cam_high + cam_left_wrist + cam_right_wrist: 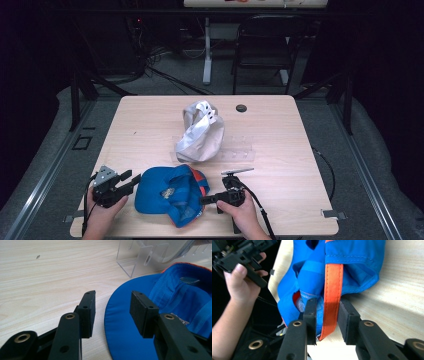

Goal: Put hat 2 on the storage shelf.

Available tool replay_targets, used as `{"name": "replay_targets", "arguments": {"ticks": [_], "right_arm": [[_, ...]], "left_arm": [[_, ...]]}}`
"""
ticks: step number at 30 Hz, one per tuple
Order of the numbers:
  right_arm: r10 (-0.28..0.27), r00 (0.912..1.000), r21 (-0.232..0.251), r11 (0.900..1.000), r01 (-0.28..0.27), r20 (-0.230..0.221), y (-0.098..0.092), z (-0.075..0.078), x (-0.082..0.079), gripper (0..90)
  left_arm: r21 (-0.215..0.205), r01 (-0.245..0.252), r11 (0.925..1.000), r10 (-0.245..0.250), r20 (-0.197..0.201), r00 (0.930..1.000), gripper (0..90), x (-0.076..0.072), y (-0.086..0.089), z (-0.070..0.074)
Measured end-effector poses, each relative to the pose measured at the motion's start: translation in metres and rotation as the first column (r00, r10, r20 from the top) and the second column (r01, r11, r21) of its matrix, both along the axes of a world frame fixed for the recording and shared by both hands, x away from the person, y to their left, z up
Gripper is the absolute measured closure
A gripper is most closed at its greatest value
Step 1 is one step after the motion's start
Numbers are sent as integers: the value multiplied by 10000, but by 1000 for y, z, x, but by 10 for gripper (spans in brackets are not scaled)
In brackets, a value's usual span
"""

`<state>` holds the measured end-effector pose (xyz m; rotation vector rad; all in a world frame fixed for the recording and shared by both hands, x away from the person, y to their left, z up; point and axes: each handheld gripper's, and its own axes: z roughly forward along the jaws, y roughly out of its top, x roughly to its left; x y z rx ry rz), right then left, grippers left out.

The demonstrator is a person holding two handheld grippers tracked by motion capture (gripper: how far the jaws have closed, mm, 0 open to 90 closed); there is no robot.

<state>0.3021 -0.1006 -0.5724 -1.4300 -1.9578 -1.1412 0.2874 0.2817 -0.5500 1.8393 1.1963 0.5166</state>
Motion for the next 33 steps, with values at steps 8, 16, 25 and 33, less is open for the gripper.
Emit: {"name": "replay_targets", "arguments": {"ticks": [8, 16, 25, 33], "right_arm": [[-656, 9978, -44, 9978, 656, -59, -5, 4, -1, 778], [-595, 9982, -278, 9978, 595, 21, -15, 15, -2, 780], [-816, 9967, -46, 9967, 815, -55, -35, 30, -5, 780], [-913, 9958, 337, 9953, 913, -26, -50, 43, -8, 781]], "left_arm": [[80, 46, 10000, -46, 27, 10000, 565, 1, 0, 0], [72, 11, 10000, -11, 46, 10000, 566, 1, 2, 1], [149, 113, 9998, -113, -26, 9999, 566, 3, 1, -1], [87, 59, 9999, -59, -12, 10000, 566, 7, 3, 0]]}}
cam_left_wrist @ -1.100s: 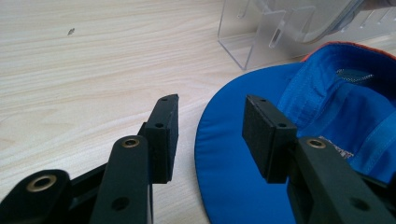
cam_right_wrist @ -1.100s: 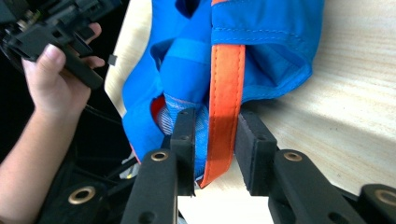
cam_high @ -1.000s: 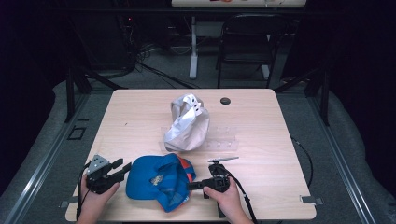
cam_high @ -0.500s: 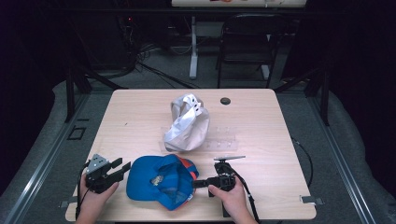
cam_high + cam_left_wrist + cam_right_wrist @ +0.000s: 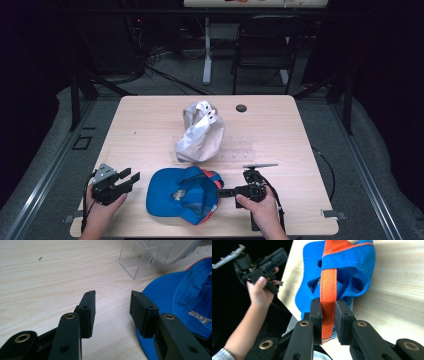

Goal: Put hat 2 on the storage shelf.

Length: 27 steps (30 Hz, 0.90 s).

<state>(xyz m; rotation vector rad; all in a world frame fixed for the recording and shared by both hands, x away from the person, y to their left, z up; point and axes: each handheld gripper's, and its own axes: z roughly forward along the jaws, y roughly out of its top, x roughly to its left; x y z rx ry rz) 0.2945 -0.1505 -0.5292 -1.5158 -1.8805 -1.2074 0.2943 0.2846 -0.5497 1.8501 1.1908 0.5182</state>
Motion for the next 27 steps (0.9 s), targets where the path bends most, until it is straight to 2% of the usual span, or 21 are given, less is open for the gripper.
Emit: {"name": "replay_targets", "arguments": {"ticks": [1, 2, 3, 4, 7, 10, 14, 15, 17, 19, 21, 24, 26, 27], "right_arm": [[-32, 10000, 107, 9999, 32, 54, -1, 3, -1, 781], [-33, 10000, -91, 10000, 34, 77, -3, 7, -1, 781], [-275, 9995, 320, 9991, 271, 125, -2, 9, -1, 781], [-70, 9999, 234, 9997, 67, 140, -5, 13, 0, 781], [-78, 9999, 442, 9990, 74, 105, -5, 22, 3, 781], [108, 9998, 675, 9977, -95, -189, -5, 34, 8, 781], [371, 9980, 1286, 9912, -303, -510, -5, 52, 16, 781], [388, 9976, 1296, 9911, -312, -565, -6, 56, 18, 781], [469, 9967, 1811, 9829, -341, -669, -4, 62, 21, 781], [555, 9957, 1999, 9790, -397, -741, -3, 66, 23, 781], [570, 9943, 2513, 9674, -327, -898, 1, 77, 27, 781], [644, 9928, 2712, 9619, -350, -1006, 4, 84, 29, 781], [629, 9937, 2978, 9541, -326, -926, 8, 92, 30, 781], [624, 9941, 2974, 9542, -333, -891, 9, 94, 31, 782]], "left_arm": [[37, 17, 10000, -18, 19, 10000, 566, 0, 0, 0], [37, 17, 10000, -18, 19, 10000, 566, 0, 0, 0], [63, 35, 10000, -36, 87, 10000, 566, 0, -1, 0], [90, 11, 10000, -12, 98, 10000, 566, -1, -2, 0], [69, 8, 10000, -8, 44, 10000, 566, -1, -1, 0], [73, 0, 10000, -1, 82, 10000, 566, -1, 0, 1], [80, 7, 10000, -8, 66, 10000, 566, -1, 1, 1], [91, 13, 10000, -14, 66, 10000, 566, -1, 1, 1], [98, 16, 10000, -16, 64, 10000, 566, -1, 1, 1], [101, 22, 9999, -22, 69, 10000, 566, -1, 1, 1], [91, 20, 10000, -21, 108, 9999, 566, -1, 0, 1], [95, 16, 10000, -17, 122, 9999, 566, -2, 0, 1], [100, 30, 9999, -31, 114, 9999, 566, -2, 0, 1], [116, 42, 9999, -44, 119, 9999, 566, -2, 0, 1]]}}
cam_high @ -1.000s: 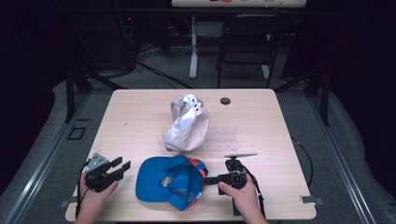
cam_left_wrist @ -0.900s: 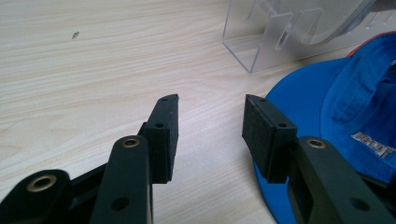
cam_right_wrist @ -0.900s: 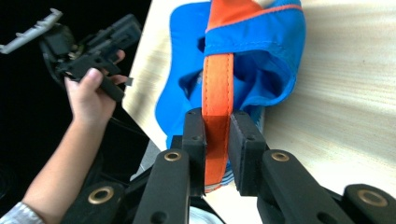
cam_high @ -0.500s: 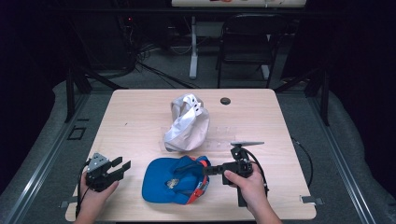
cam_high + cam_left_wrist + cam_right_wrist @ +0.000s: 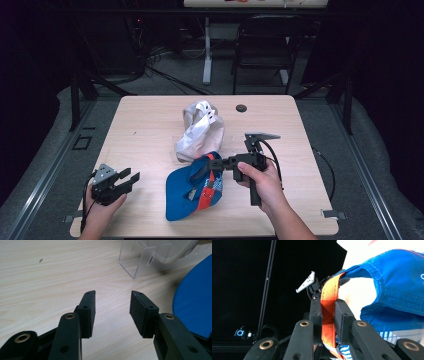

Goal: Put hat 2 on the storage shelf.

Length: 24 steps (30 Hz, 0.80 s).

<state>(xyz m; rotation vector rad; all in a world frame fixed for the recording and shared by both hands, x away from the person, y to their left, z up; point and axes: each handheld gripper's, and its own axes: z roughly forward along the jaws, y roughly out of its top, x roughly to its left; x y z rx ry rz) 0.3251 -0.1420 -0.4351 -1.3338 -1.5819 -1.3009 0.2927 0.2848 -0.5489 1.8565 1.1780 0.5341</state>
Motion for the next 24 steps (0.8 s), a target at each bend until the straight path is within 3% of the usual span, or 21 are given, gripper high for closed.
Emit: {"name": "replay_targets", "arguments": {"ticks": [12, 18, 24], "right_arm": [[-375, 9992, 199, 9991, 372, 146, -9, 22, -3, 782], [-764, 9962, -74, 9970, 768, 424, -29, 37, -5, 782], [-1474, 9871, -175, 9887, 1487, 620, -57, 54, -5, 782]], "left_arm": [[28, 25, 10000, -25, 0, 10000, 566, 0, 0, 0], [43, 19, 10000, -19, 5, 10000, 566, -1, -1, 1], [59, 18, 10000, -18, -9, 10000, 566, -1, -1, 0]]}}
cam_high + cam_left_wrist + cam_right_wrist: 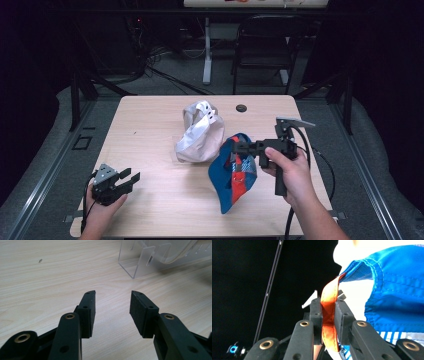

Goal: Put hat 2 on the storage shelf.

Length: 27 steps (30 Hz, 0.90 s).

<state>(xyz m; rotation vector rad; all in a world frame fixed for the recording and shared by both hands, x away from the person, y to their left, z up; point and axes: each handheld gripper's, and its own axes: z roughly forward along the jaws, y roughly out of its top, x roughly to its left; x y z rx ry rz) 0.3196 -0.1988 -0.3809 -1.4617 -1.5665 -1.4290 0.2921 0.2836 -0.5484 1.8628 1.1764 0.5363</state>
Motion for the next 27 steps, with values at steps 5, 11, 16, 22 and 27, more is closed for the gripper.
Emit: {"name": "replay_targets", "arguments": {"ticks": [5, 11, 16, 22, 27], "right_arm": [[-715, 9973, -156, 9973, 717, 142, -22, 13, 3, 782], [-1536, 9880, -174, 9879, 1539, 143, -42, 25, 12, 782], [-1883, 9817, -295, 9815, 1891, 276, -53, 36, 24, 782], [-2353, 9713, -351, 9710, 2364, 345, -62, 49, 40, 782], [-2558, 9658, -599, 9643, 2580, 424, -67, 60, 54, 782]], "left_arm": [[5, 0, 10000, 0, 0, 10000, 566, 0, 0, 0], [-37, -19, 10000, 20, 71, 10000, 566, 0, -1, -1], [-16, -6, 10000, 7, 42, 10000, 566, 1, 0, -1], [40, 20, 10000, -20, -45, 10000, 566, 1, -1, -1], [-15, -27, 10000, 27, -35, 10000, 566, 1, 0, -1]]}}
